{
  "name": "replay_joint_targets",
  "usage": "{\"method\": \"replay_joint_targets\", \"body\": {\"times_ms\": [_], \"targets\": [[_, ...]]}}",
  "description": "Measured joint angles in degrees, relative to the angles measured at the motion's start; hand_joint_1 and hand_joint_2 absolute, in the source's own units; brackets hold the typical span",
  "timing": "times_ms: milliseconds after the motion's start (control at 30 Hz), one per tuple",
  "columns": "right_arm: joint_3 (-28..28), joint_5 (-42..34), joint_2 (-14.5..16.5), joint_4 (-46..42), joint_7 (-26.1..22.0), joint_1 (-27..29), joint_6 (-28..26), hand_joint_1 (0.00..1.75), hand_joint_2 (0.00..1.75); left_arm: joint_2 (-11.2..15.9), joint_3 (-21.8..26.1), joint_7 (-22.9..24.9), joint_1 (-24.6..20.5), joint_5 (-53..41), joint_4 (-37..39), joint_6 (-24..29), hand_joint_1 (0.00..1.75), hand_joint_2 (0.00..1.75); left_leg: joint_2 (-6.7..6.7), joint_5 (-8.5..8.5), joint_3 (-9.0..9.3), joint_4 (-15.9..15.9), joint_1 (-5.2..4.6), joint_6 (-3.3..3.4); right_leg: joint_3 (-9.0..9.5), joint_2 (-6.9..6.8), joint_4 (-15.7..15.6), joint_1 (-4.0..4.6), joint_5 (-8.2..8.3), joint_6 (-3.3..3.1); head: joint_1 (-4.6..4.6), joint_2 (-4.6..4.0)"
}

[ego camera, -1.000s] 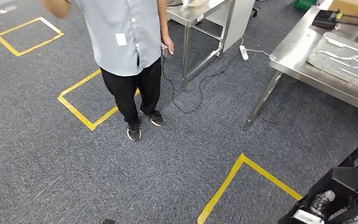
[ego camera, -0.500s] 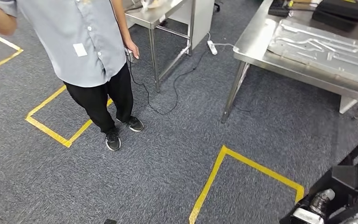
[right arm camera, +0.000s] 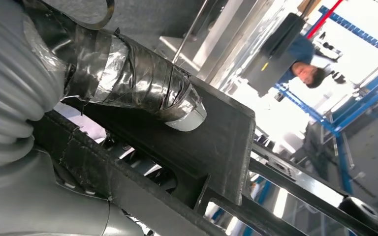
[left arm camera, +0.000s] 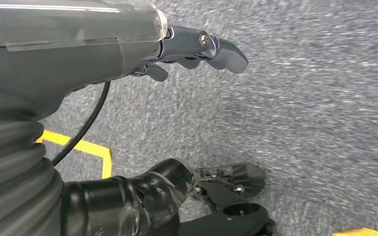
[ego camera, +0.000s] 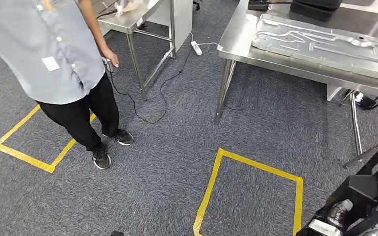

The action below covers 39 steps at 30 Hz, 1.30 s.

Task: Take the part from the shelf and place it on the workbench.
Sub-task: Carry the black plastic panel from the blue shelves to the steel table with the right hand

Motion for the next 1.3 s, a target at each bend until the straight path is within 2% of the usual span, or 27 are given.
{"method": "replay_joint_targets", "body": {"times_ms": [67,100,133,200,267,300,333,367,400,467,500,533,567,600,667,733,767,800,833,867,900,967,1033,1133,1200,1267,1300], "targets": [[0.0,0.0,0.0,0.0,0.0,0.0,0.0,1.75,1.75,0.0,0.0,0.0,-0.2,0.0,0.0,0.0,0.0,1.75,0.97,-0.2,0.38,-0.2,-0.03,-0.74,-0.17,1.01,-0.1,0.15,0.08,-0.58,-0.01,0.0],[0.0,0.0,-0.1,0.0,0.0,0.0,0.0,1.75,1.75,0.0,0.0,0.0,-0.3,0.0,0.0,0.0,0.0,1.75,0.61,-0.56,0.52,0.0,0.05,-1.12,-0.09,1.62,-0.3,0.04,0.17,-0.9,-0.02,0.0],[0.0,0.0,-0.1,0.0,0.0,0.0,-0.1,1.75,1.75,0.0,0.0,0.0,-0.3,0.0,0.0,0.0,0.0,1.75,-0.51,-1.45,0.22,1.1,0.13,-1.4,0.04,2.26,-0.5,-0.11,0.31,-1.28,-0.09,0.0],[0.1,0.1,-0.1,0.0,0.0,-0.2,-0.1,1.75,1.75,0.0,0.0,-0.1,-0.3,0.0,0.0,0.0,0.0,1.75,-3.71,-4.75,-2.22,6.7,0.33,-1.67,0.24,3.46,-0.9,-0.3,0.53,-1.96,-0.23,0.0],[0.2,0.2,-0.1,0.0,0.0,-0.2,-0.1,1.75,1.75,0.0,0.0,0.0,-0.1,0.0,0.0,0.0,0.0,1.75,-4.98,-7.9,-6.19,14.5,0.33,-1.62,0.17,4.85,-0.8,-0.11,0.51,-2.28,-0.28,0.0],[0.2,0.2,-0.1,0.0,0.0,-0.2,0.0,1.75,1.75,0.0,0.0,0.0,0.0,0.0,0.0,0.0,0.0,1.75,-5.09,-8.05,-7.46,16.6,0.32,-1.56,0.19,5.65,-0.7,0.0,0.48,-2.34,-0.29,0.0],[0.2,0.2,-0.1,0.0,0.0,-0.2,0.0,1.75,1.75,0.0,0.0,0.0,0.1,0.0,0.0,0.0,0.0,1.75,-5.16,-7.06,-7.8,16.6,0.31,-1.42,0.22,6.51,-0.6,0.11,0.44,-2.36,-0.28,0.0],[0.2,0.3,-0.1,0.0,0.0,-0.2,0.0,1.75,1.75,0.0,0.0,0.0,0.1,0.0,0.0,0.0,0.0,1.75,-5.4,-5.02,-7.04,14.3,0.26,-1.16,0.29,7.38,-0.5,0.19,0.4,-2.36,-0.29,0.0],[0.2,0.3,-0.1,0.0,0.0,-0.2,0.0,1.75,1.75,0.0,0.0,0.0,0.2,0.1,0.0,0.0,0.0,1.75,-6.2,-2.52,-5.5,10.3,0.2,-0.74,0.34,8.18,-0.4,0.26,0.36,-2.35,-0.28,0.0],[0.3,0.6,-0.1,0.1,0.1,-0.3,0.0,1.75,1.75,0.2,0.0,0.0,0.2,0.1,0.0,0.0,0.0,1.75,-8.75,0.43,-2.76,3.2,0.14,0.13,0.21,9.52,-0.1,0.37,0.26,-2.06,-0.25,0.0],[0.4,0.7,-0.2,0.1,0.2,-0.3,0.0,1.75,1.75,0.2,0.0,0.0,0.1,0.1,0.0,0.0,0.0,1.75,-9.6,0.83,-2.12,1.3,0.07,0.37,0.03,10.07,-0.1,0.26,0.26,-1.77,-0.23,0.0],[0.5,0.8,-0.3,0.2,0.4,-0.3,0.0,1.75,1.75,0.3,0.0,0.0,0.0,0.1,0.0,0.0,0.0,1.75,-9.77,0.67,-1.96,0.7,-0.04,0.46,-0.15,10.62,-0.1,0.09,0.3,-1.36,-0.25,0.0],[0.7,0.9,-0.4,0.2,0.8,-0.3,0.0,1.75,1.75,0.3,0.0,-0.1,-0.1,0.1,0.0,0.0,0.0,1.75,-9.19,0.84,-1.78,0.4,-0.05,0.5,-0.34,11.22,-0.1,-0.04,0.41,-0.92,-0.28,0.0],[0.8,0.9,-0.6,0.3,1.1,-0.2,0.0,1.75,1.75,0.3,0.0,-0.1,-0.2,0.1,0.0,0.0,0.0,1.75,-8.54,1.07,-1.52,0.0,0.01,0.65,-0.49,11.15,0.0,-0.1,0.39,-0.57,-0.29,0.0],[1.3,1.0,-1.3,0.4,1.9,-0.3,0.0,1.75,1.75,0.2,0.0,-0.3,-0.2,0.2,0.0,-0.1,0.0,1.75,-7.3,1.58,-0.97,-0.9,0.35,1.12,-1.68,8.84,2.3,0.07,-1.09,-0.04,-0.04,0.0],[2.0,1.2,-2.0,0.6,2.7,-0.6,0.2,1.75,1.75,0.2,0.0,-0.5,0.0,0.1,0.0,-0.2,0.0,1.75,-6.15,1.64,-0.83,-1.1,0.4,1.4,-4.81,5.65,8.8,-0.1,-4.59,0.44,0.24,0.0],[2.4,1.2,-2.4,0.8,3.3,-0.7,0.5,1.75,1.75,0.2,0.0,-0.6,0.1,0.1,0.0,-0.3,0.0,1.75,-5.62,1.55,-0.84,-1.0,0.39,1.41,-6.57,4.92,12.3,-0.31,-6.08,0.72,0.25,0.0],[2.8,1.3,-2.8,1.0,4.0,-0.8,0.9,1.75,1.75,0.2,0.0,-0.7,0.2,0.1,0.0,-0.5,0.0,1.75,-5.15,1.42,-0.84,-0.9,0.4,1.34,-7.72,4.55,14.6,-0.56,-6.68,0.97,0.25,0.0],[3.2,1.3,-3.3,1.2,4.7,-0.8,1.3,1.75,1.75,0.2,0.0,-0.7,0.2,0.1,0.0,-0.6,0.0,1.75,-4.79,1.25,-0.82,-0.8,0.44,1.19,-7.84,4.37,14.9,-0.82,-6.16,1.2,0.26,0.0],[3.6,1.3,-3.8,1.5,5.2,-0.8,1.7,1.75,1.75,0.2,0.0,-0.8,0.2,0.1,0.0,-0.8,0.0,1.75,-4.55,1.07,-0.79,-0.6,0.51,0.99,-6.76,4.24,12.9,-1.05,-4.64,1.37,0.26,0.0],[4.0,1.4,-4.3,1.7,5.6,-0.9,1.9,1.75,1.75,0.2,0.0,-0.8,0.1,0.1,0.0,-0.9,0.0,1.75,-4.39,0.83,-0.73,-0.4,0.6,0.75,-4.88,4.1,9.5,-1.26,-2.65,1.51,0.26,0.0],[4.7,2.0,-4.9,2.3,6.2,-1.1,2.1,1.75,1.75,0.2,0.0,-0.9,0.1,0.1,0.0,-1.2,0.0,1.75,-4.17,0.31,-0.67,0.1,0.65,0.09,-1.3,3.74,2.9,-1.23,-0.61,1.49,0.27,0.0],[5.4,3.2,-5.3,2.8,7.0,-1.4,2.1,1.75,1.75,0.2,0.0,-1.0,0.0,0.0,0.0,-1.6,0.0,1.75,-4.1,0.01,-0.63,0.2,0.54,-0.65,-0.2,3.72,0.6,-0.87,-0.8,0.96,0.22,0.0],[6.2,4.2,-5.9,3.5,7.9,-1.5,2.0,1.75,1.75,0.2,0.0,-1.1,0.0,0.0,0.0,-2.2,0.0,1.75,-4.16,-0.48,-0.47,0.4,0.63,-1.57,-0.01,4.02,0.4,-0.72,-0.74,-0.24,0.18,0.0],[6.6,4.5,-6.1,3.8,8.0,-1.8,1.7,1.75,1.75,0.2,0.0,-1.2,0.0,0.0,0.0,-2.3,0.0,1.75,-4.51,-2.83,-2.12,4.2,0.76,-1.89,0.29,4.1,0.2,-0.82,-0.66,-1.03,0.11,0.0],[7.0,4.6,-6.2,4.1,8.1,-2.0,1.3,1.75,1.75,0.2,0.0,-1.3,0.0,0.0,0.0,-2.8,0.0,1.75,-4.86,-6.34,-6.11,12.2,0.72,-1.87,0.37,4.12,0.1,-0.57,-0.82,-1.53,0.05,0.0],[7.2,4.8,-6.2,4.3,8.2,-2.1,1.2,1.75,1.75,0.2,0.0,-1.3,0.0,0.0,0.0,-3.2,0.0,1.75,-4.95,-7.27,-8.02,15.6,0.67,-1.79,0.44,4.18,0.1,-0.38,-0.92,-1.71,0.06,0.0]]}}
